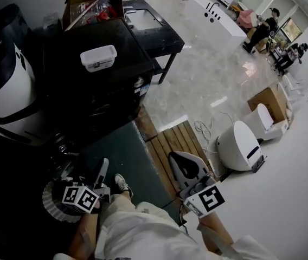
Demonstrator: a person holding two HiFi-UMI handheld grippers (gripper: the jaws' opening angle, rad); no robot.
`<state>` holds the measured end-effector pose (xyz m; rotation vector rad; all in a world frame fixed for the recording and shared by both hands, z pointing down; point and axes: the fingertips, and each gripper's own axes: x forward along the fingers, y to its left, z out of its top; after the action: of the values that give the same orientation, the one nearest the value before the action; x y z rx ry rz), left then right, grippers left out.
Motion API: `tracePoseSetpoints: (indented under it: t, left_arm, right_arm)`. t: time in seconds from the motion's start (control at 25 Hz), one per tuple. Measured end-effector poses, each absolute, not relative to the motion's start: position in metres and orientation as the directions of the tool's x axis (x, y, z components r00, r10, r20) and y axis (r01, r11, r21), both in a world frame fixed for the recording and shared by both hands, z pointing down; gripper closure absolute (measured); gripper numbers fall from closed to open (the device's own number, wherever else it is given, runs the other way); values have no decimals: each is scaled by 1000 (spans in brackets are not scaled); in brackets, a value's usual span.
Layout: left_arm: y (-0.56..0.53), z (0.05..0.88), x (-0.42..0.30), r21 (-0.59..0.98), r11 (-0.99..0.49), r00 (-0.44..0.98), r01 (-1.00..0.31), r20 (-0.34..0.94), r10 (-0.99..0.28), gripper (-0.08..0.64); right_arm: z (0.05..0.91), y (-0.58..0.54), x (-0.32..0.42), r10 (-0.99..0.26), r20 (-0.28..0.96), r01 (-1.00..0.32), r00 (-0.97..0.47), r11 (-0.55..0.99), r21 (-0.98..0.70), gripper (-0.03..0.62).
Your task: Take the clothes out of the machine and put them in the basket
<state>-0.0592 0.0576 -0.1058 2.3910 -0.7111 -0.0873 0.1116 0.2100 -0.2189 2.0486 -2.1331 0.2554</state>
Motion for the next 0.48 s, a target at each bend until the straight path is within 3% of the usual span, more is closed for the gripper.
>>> tracePoseSetpoints:
  t: [0.24, 0.48]
  left_arm:
    - [11, -68, -12, 567, -675, 865, -471, 147, -480, 78]
    - [-28, 9, 21, 548, -666, 845, -507, 163, -509, 78]
  right_arm:
    - [-184, 151, 139, -962, 255, -995, -96, 98, -4, 578]
    - [-89, 84, 163, -937, 266, -971, -225, 238, 20, 578]
